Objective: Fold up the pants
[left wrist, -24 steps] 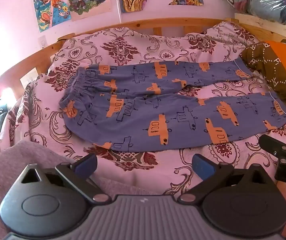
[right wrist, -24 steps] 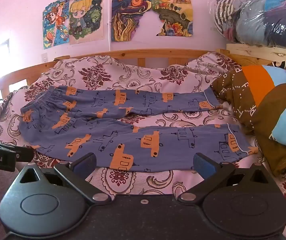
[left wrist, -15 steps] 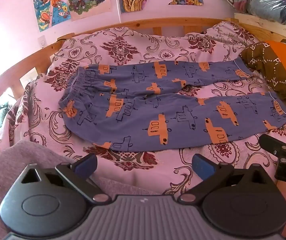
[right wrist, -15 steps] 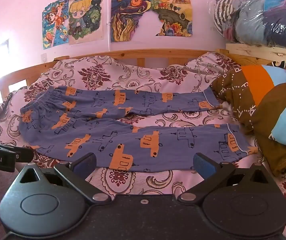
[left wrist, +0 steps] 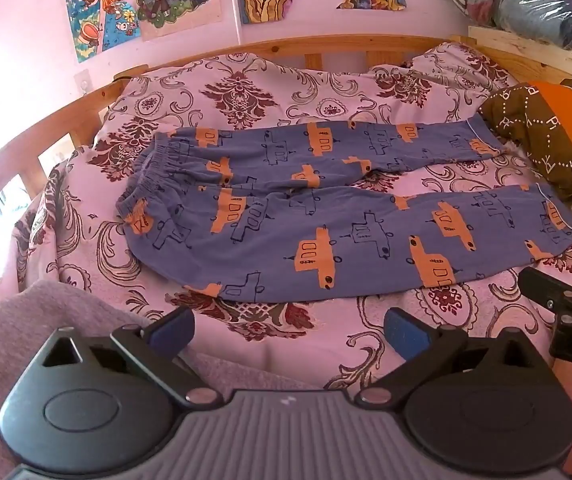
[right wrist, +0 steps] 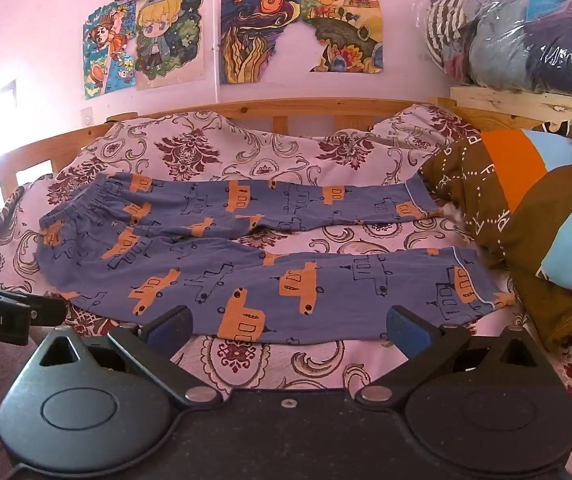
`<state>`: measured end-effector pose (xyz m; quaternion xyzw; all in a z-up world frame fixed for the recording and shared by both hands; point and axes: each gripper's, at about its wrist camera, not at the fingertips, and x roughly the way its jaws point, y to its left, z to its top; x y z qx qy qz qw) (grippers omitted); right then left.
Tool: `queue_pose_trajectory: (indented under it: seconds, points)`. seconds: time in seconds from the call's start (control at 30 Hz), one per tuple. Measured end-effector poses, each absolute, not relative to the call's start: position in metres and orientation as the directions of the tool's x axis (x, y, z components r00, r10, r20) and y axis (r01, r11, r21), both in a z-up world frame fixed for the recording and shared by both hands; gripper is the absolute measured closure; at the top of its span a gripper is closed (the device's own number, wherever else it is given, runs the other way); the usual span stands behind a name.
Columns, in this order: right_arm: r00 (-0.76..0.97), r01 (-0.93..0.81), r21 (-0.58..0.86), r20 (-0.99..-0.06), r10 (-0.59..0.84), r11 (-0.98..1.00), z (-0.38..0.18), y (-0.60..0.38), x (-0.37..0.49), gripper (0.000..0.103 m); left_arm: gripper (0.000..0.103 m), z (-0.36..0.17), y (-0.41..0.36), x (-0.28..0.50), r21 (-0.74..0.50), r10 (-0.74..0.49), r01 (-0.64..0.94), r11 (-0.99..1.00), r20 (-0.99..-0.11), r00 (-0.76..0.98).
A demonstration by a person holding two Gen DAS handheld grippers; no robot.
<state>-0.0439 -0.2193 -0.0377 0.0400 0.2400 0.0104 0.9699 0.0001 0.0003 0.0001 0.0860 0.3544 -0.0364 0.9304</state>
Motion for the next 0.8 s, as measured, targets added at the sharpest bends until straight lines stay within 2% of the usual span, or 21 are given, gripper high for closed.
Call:
queue_pose_trajectory:
  seconds: [0.8]
  points:
    - [0.884, -0.001, 0.084, -0.465, 0.04, 0.996, -0.0373, -0.2212, -0.0437, 0.001, 0.0, 0.0002, 0.0004, 0.0001, 0.133, -0.008, 0.129, 0.983, -0.667, 0.745]
